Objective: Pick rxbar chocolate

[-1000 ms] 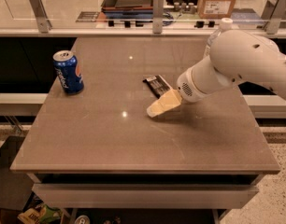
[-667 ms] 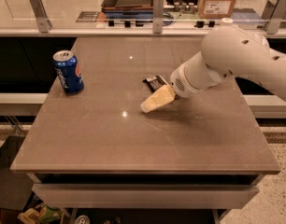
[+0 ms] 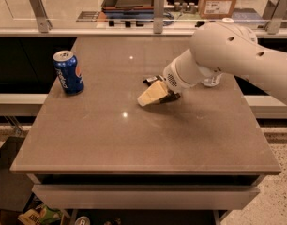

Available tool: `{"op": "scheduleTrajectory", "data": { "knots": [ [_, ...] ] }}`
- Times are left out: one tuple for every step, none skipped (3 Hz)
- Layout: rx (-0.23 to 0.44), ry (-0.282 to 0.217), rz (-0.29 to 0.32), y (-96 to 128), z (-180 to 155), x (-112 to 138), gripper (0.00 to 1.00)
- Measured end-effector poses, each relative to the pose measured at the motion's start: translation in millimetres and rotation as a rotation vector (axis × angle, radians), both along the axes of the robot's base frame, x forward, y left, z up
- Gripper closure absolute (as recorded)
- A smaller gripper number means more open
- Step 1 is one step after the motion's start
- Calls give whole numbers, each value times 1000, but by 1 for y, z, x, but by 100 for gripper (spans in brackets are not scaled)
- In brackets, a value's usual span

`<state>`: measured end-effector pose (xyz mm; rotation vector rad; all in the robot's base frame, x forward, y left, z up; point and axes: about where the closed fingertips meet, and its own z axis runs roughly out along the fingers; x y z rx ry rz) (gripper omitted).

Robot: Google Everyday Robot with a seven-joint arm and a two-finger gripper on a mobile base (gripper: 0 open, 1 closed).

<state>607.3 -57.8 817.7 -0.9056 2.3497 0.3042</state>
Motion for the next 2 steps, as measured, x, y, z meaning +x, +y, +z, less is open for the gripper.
{"op": "scheduleTrajectory", "data": {
  "knots": [
    [-38,-29,20,0,-2,4,39],
    [-58,-48,33,-1,-2,5,62]
  ]
}}
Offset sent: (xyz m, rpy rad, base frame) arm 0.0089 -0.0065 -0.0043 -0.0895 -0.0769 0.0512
